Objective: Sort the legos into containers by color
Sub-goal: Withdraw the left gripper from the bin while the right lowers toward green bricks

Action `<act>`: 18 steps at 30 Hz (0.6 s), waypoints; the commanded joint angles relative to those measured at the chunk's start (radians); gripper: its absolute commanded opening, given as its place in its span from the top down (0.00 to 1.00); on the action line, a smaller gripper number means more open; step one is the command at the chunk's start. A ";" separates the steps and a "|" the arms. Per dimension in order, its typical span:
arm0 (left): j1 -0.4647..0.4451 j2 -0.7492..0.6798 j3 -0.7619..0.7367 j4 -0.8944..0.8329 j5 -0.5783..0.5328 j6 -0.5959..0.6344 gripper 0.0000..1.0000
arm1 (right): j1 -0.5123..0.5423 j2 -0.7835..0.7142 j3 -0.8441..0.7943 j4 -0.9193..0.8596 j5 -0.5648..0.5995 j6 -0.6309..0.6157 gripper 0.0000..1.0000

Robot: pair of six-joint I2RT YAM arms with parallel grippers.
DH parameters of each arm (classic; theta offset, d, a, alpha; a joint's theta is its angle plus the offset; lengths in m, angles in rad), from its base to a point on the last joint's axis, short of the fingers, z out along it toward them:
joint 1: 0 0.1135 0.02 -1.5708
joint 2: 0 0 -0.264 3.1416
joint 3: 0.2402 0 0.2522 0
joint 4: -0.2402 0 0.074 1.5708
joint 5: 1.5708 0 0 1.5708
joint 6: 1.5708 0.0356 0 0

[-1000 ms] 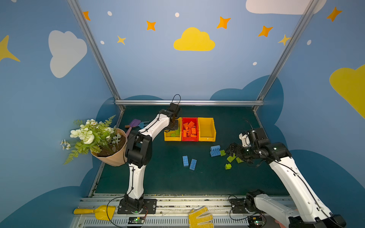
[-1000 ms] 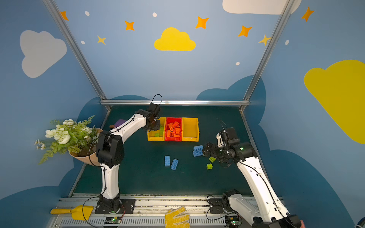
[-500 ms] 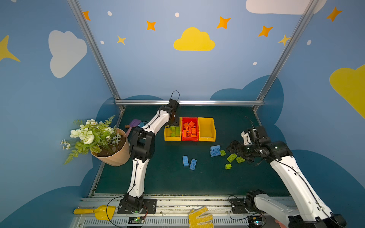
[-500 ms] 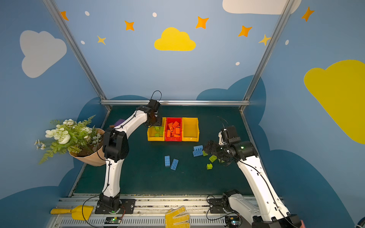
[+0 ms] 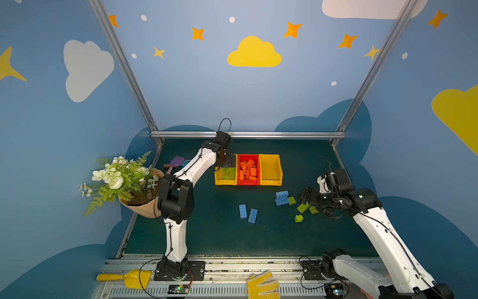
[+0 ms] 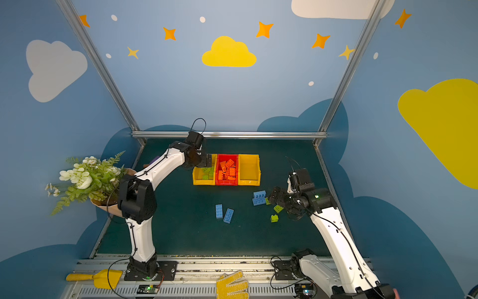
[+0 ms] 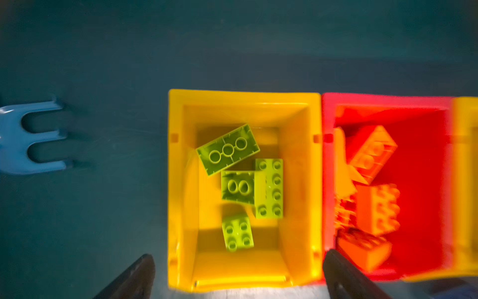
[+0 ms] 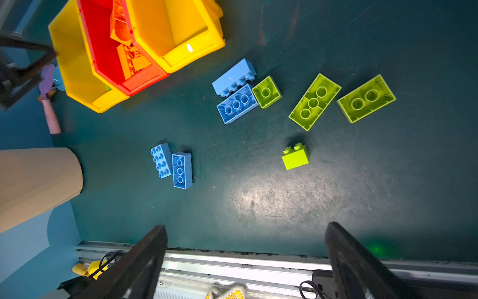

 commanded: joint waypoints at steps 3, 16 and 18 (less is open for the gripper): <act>0.001 -0.214 -0.202 0.139 0.068 -0.072 0.00 | 0.001 0.076 -0.040 0.011 0.051 0.017 0.07; -0.163 -0.639 -0.680 0.247 0.096 -0.222 0.00 | -0.007 0.360 0.004 0.172 0.056 -0.052 0.16; -0.198 -0.672 -0.717 0.247 0.078 -0.252 0.00 | -0.008 0.421 0.039 0.174 0.077 -0.080 0.19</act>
